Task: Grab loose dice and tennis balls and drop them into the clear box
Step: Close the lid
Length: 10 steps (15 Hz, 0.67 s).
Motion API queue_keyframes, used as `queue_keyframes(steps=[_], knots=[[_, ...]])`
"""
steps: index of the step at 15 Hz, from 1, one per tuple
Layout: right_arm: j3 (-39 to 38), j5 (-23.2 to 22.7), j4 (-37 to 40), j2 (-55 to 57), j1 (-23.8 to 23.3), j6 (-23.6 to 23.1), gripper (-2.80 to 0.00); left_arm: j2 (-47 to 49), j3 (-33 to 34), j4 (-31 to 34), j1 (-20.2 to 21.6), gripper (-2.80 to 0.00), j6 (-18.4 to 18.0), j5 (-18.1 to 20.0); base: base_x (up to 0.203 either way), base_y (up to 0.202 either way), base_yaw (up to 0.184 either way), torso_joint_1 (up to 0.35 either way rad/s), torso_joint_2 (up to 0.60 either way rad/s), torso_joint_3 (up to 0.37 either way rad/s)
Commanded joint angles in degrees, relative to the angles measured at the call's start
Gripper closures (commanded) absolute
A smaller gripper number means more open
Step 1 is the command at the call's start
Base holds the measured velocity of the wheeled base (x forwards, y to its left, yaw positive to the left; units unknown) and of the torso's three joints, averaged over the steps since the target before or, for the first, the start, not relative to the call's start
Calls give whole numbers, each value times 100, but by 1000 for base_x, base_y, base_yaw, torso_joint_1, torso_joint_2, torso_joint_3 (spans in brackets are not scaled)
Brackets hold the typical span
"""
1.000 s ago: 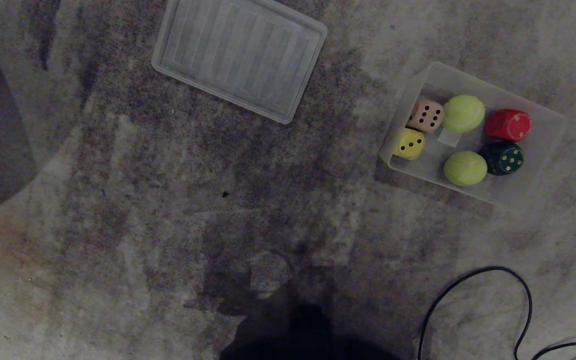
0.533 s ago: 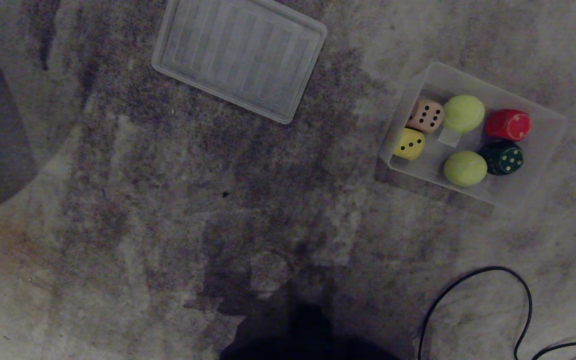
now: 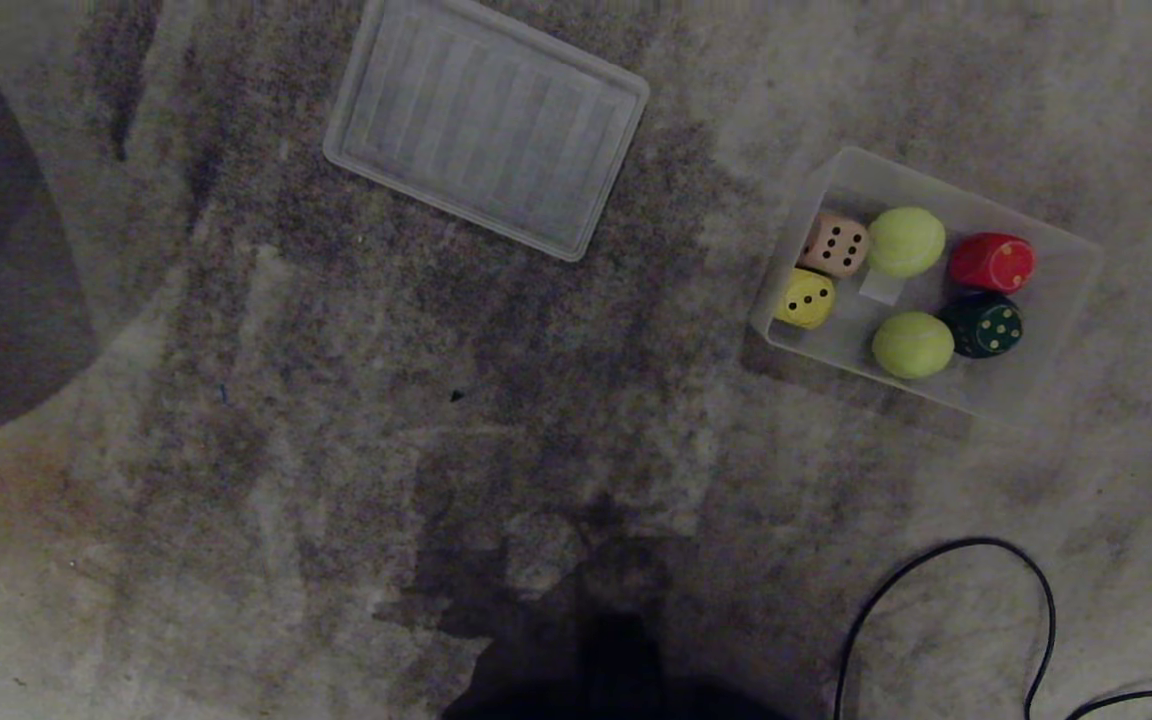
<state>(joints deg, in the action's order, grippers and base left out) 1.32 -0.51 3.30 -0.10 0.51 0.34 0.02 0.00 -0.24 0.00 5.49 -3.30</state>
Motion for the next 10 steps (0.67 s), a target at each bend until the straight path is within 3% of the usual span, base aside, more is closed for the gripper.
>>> queue_keyframes(steps=[1,10], knots=[[0,-2,4,14,2,1,0,6,9,6,0,0,2,-4,0,0,0,2,4,200],[0,-2,4,10,2,1,0,6,9,6,0,0,5,-4,0,0,0,3,2,204]])
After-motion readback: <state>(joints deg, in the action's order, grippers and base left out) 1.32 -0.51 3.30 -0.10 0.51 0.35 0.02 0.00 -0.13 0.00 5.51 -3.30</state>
